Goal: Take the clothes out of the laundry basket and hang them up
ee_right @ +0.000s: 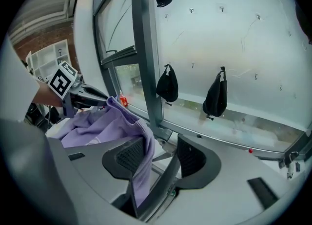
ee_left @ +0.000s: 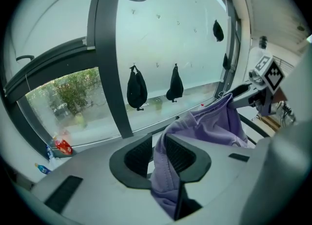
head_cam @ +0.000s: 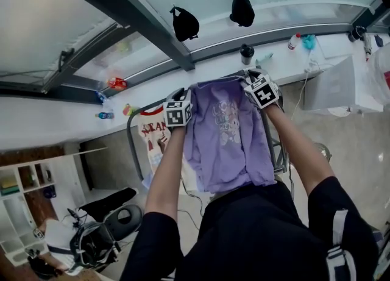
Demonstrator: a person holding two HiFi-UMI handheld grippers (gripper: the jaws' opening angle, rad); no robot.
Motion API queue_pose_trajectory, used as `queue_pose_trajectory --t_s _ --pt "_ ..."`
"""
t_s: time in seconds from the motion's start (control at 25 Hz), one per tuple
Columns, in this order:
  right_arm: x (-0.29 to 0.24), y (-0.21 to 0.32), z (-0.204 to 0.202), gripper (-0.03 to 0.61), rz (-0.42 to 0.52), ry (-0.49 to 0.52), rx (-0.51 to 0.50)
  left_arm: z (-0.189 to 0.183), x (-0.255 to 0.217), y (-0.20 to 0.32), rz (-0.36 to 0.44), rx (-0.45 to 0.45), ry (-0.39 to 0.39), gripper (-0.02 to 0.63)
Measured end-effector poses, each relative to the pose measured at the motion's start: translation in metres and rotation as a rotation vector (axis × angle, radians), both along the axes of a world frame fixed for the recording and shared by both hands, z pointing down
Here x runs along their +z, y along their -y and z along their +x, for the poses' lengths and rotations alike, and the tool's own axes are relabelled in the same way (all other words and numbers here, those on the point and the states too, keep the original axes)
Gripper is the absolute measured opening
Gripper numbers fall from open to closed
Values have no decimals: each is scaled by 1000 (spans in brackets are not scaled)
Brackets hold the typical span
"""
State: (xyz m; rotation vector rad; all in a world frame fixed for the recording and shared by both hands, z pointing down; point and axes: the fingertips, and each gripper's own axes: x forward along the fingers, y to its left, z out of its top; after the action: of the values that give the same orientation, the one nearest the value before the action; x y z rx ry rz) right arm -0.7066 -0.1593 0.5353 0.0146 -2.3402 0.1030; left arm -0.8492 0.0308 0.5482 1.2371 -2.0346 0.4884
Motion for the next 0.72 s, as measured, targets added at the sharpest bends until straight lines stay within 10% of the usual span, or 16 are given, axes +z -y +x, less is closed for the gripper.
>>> queue_pose_trajectory --t_s 0.72 --pt "-29 -37 17 173 -115 45 -10 35 -24 -25 35 -18 25 80"
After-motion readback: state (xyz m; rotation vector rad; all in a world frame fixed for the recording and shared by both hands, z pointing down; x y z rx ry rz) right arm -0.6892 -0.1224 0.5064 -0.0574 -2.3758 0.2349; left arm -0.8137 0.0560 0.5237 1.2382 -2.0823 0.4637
